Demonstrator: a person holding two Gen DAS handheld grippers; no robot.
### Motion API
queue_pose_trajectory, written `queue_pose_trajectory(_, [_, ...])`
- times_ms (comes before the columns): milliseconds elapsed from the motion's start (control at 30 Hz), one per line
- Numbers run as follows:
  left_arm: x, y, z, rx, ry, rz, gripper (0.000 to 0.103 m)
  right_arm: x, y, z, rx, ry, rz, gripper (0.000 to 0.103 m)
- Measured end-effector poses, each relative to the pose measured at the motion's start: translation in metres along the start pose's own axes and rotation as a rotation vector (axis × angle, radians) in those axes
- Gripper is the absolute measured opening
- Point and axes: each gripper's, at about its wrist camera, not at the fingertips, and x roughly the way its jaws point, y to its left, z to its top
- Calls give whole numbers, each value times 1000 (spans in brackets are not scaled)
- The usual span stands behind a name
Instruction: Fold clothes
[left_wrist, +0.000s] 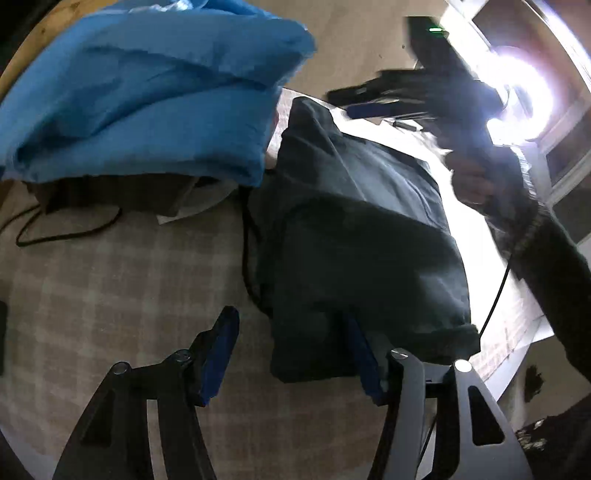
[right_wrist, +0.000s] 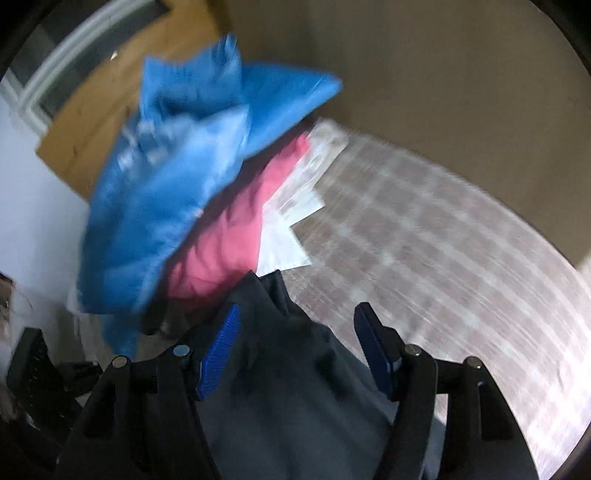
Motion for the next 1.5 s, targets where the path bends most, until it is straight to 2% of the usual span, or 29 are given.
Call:
queue_pose_trajectory(67, [5, -4, 1, 19, 12, -6, 46, 14, 2, 2, -13, 34, 30, 63])
queue_pose_trajectory(133, [9, -9, 2, 58, 33, -2, 17, 14, 7, 0, -26, 40, 52, 58])
queue_pose_trajectory(167, [8, -12, 1, 83, 38, 12, 8, 14, 9, -1, -32, 43, 63, 32])
queue_pose_trajectory(200, [7, -15, -1, 110, 41, 27, 4, 13, 18, -3, -75, 56, 42, 2])
queue_pose_trajectory(267, [4, -20, -3, 164, 48, 57, 4, 3, 28, -3, -144, 17, -27, 2])
queue_pose_trajectory(300, [3, -22, -4, 190, 51, 72, 4, -3, 24, -5, -124, 1, -38, 2])
queue_pose_trajectory(367, [6, -12, -8, 175, 72, 81, 4, -15, 15, -8, -82, -31, -59, 2])
queue_pose_trajectory(467, [-4, -9, -5, 171, 59, 108, 7, -34, 1, -13, -18, -79, -91, 2])
queue_pose_trajectory(533, [-11, -7, -3, 169, 48, 126, 19, -46, -8, -16, 25, -111, -112, 4])
queue_pose_trajectory(567, [-15, -7, -2, 168, 43, 135, 24, -52, -13, -18, 47, -127, -122, 11])
queue_pose_trajectory(600, [-19, -6, -1, 167, 38, 144, 35, -58, -17, -19, 68, -143, -133, 27])
queue_pose_trajectory(633, [-26, -7, 0, 170, 22, 155, 40, -64, -22, -21, 89, -159, -143, 36])
queue_pose_trajectory(667, [-35, -9, 0, 185, 9, 166, 40, -87, -20, -37, 84, -210, -140, 45])
queue_pose_trajectory(733, [-46, -21, -3, 231, -11, 168, 40, -128, -15, -72, 58, -326, -154, 47])
queue_pose_trajectory(767, [-47, -35, -6, 258, -11, 146, 40, -144, -14, -93, 49, -378, -169, 53])
queue_pose_trajectory(800, [-48, -49, -9, 285, -11, 121, 40, -160, -13, -113, 40, -431, -184, 69])
queue_pose_trajectory(833, [-49, -63, -13, 311, -10, 97, 40, -176, -12, -134, 30, -483, -199, 78])
queue_pose_trajectory(867, [-49, -78, -16, 338, -9, 72, 41, -179, -18, -143, 52, -452, -210, 81])
queue_pose_trajectory(1067, [-16, -194, -47, 657, 16, 29, 50, -168, -61, -179, 54, -245, -300, 81])
queue_pose_trajectory(1133, [0, -227, -63, 781, 38, 47, 52, -162, -82, -185, 39, -211, -247, 81])
queue_pose_trajectory(1233, [31, -271, -86, 959, 95, 100, 54, -154, -106, -184, -6, -178, -223, 80])
queue_pose_trajectory(1400, [80, -291, -100, 1065, 218, 190, 54, -129, -127, -174, -89, -158, -118, 81])
queue_pose_trajectory(1467, [91, -289, -101, 1078, 246, 218, 50, -119, -131, -165, -111, -157, -92, 81])
queue_pose_trajectory(1500, [91, -288, -98, 1066, 244, 226, 41, -113, -132, -161, -122, -156, -79, 81])
